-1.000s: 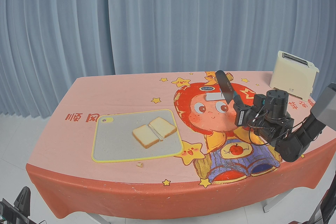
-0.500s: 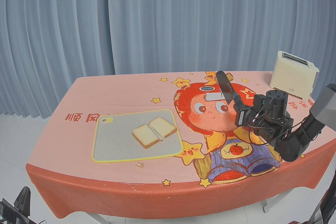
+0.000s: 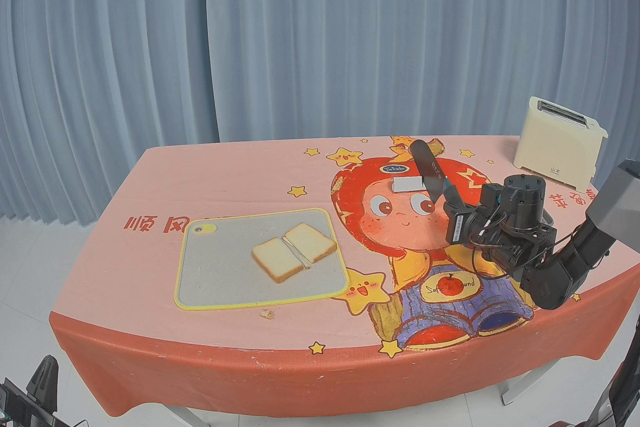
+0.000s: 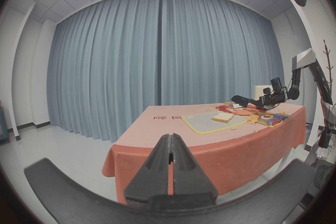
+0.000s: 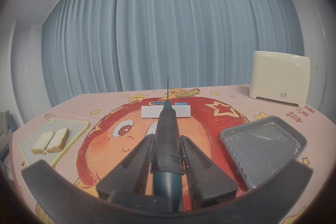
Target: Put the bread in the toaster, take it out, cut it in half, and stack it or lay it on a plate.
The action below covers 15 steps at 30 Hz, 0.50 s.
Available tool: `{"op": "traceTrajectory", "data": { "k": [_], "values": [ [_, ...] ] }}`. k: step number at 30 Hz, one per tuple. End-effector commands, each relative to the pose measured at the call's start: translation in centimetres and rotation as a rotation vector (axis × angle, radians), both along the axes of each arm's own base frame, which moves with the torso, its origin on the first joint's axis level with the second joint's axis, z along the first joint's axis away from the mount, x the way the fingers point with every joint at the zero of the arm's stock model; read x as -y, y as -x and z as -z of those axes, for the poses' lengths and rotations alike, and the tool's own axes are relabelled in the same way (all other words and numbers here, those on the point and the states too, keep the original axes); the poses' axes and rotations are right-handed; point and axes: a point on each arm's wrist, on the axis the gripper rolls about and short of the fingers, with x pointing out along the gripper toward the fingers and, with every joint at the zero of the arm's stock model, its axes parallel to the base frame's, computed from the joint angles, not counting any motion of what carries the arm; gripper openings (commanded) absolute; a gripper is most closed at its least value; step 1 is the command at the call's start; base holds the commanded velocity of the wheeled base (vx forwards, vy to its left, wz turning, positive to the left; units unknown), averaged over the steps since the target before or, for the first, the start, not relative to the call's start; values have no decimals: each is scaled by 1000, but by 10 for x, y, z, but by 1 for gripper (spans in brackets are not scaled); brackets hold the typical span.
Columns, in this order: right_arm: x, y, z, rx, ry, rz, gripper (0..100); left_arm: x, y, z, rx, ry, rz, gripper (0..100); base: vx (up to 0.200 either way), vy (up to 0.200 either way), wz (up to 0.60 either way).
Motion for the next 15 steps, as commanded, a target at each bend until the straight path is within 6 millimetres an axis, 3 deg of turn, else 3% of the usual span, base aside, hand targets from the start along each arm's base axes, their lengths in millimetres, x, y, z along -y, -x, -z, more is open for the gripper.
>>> {"op": "traceTrajectory", "data": {
  "k": [1,15],
  "values": [
    [0,-2,4,-8,3,1,0,0,0,5,-1,0,0,0,0,0,0],
    [-1,-3,9,-22,9,2,0,0,0,5,-1,0,0,0,0,0,0]
  ]
}}
